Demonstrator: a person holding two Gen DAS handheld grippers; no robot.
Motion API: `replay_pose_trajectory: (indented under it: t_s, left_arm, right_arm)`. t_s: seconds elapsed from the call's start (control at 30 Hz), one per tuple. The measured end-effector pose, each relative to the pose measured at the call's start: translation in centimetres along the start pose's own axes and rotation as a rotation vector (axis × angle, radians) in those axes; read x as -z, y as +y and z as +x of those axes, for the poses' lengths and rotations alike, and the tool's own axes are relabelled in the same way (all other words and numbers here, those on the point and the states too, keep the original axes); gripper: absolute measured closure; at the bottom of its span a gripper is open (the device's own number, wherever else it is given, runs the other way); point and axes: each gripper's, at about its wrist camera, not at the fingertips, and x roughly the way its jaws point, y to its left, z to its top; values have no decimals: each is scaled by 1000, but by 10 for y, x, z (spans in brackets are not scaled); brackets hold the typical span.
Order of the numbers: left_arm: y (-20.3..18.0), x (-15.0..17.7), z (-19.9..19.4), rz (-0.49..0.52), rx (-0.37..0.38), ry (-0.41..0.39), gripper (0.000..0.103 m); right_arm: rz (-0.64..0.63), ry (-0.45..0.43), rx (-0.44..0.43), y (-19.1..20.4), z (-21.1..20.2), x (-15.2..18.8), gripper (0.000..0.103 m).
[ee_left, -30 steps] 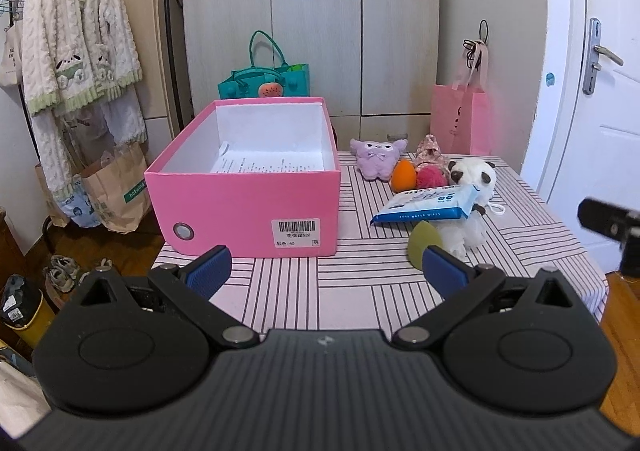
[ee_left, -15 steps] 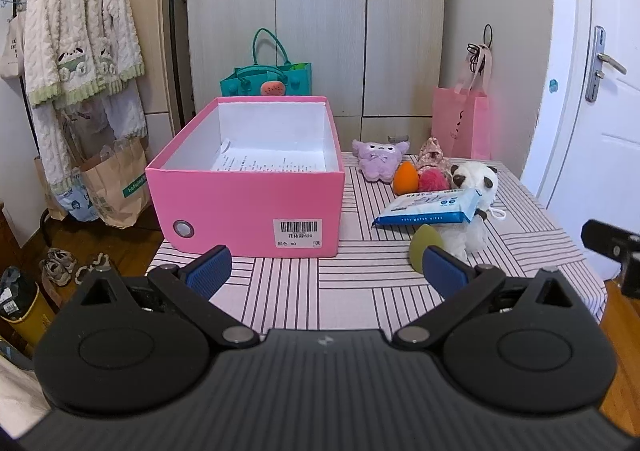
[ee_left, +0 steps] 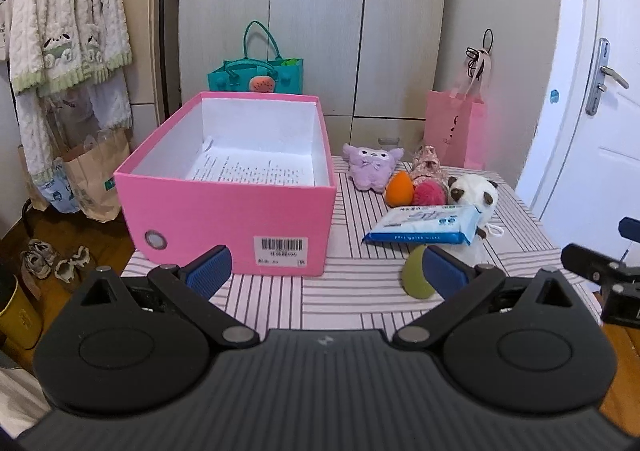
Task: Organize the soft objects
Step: 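Grasp the green egg sponge with the left tool while the right tool grasps the white mesh puff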
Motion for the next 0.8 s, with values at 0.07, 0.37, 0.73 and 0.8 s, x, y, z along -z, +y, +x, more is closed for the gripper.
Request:
replay_pose_trajectory:
  t_s: [0.07, 0.37, 0.73, 0.8]
  left_arm:
    - [2, -2, 6, -16, 33, 5, 0]
    - [-15, 3, 47, -46, 205, 50, 0]
    - [-40, 23, 95, -13, 271, 52, 23]
    - [-41, 25, 102, -15, 292, 54, 25]
  right_arm:
    - [-7, 3, -31, -4, 7, -1, 0]
    - [67, 72, -136, -26, 69, 21, 0]
    - [-50, 156, -220, -9, 113, 47, 7]
    - [-61, 153, -231, -8, 120, 46, 7]
